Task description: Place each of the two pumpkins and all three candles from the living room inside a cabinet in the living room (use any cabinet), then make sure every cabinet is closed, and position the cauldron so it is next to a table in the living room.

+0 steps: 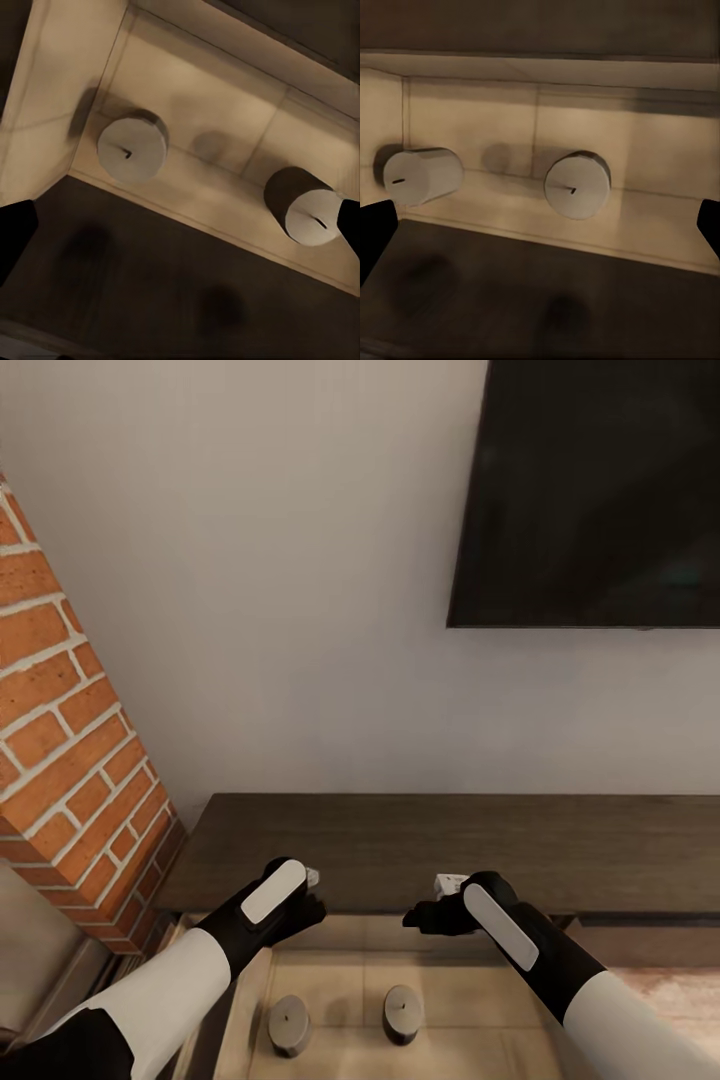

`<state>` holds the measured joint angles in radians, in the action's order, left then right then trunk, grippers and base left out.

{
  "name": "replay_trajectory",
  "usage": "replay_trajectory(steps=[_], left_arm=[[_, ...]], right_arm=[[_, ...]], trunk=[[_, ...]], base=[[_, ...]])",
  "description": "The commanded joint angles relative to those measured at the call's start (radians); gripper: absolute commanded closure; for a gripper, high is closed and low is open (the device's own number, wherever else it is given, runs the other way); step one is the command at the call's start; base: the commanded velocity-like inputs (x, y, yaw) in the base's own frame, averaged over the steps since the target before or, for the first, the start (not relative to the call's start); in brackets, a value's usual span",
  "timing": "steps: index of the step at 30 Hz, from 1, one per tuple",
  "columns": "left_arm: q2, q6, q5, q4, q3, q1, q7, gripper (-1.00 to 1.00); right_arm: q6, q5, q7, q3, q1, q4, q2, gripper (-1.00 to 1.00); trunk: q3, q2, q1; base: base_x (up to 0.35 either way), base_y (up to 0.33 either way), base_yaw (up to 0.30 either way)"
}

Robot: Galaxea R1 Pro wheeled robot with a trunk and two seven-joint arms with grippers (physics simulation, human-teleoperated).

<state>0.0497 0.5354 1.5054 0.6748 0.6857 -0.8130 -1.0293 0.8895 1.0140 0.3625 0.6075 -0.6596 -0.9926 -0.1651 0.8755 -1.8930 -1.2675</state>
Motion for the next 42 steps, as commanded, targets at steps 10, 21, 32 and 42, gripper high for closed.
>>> replay_trajectory(steps=[10, 21, 32, 42], left_arm=[[0.007, 0.001, -0.002, -0.059, -0.002, -0.001, 0.001, -1.00], [0.010, 0.001, -0.002, -0.055, -0.002, -0.001, 0.001, -1.00], [0.012, 0.001, -0.001, -0.051, -0.002, -0.001, 0.002, -1.00], [0.012, 0.001, -0.001, -0.037, 0.001, -0.001, 0.006, -1.00]], right_arm=[[0.002, 0.001, 0.000, -0.001, 0.000, 0.000, -0.001, -1.00], [0.005, 0.003, 0.000, -0.002, 0.000, 0.002, -0.002, -1.00], [0.006, 0.003, 0.000, -0.002, 0.000, 0.002, -0.002, -1.00], [0.006, 0.003, 0.000, -0.002, 0.000, 0.002, -0.002, -1.00]], trunk=[[-0.031, 0.070, 0.038], [-0.074, 0.147, 0.081], [-0.118, 0.224, 0.123], [-0.127, 0.224, 0.123]], base=[[0.000, 0.000, 0.000], [0.000, 0.000, -0.190], [0.000, 0.000, -0.246], [-0.006, 0.000, -0.246]])
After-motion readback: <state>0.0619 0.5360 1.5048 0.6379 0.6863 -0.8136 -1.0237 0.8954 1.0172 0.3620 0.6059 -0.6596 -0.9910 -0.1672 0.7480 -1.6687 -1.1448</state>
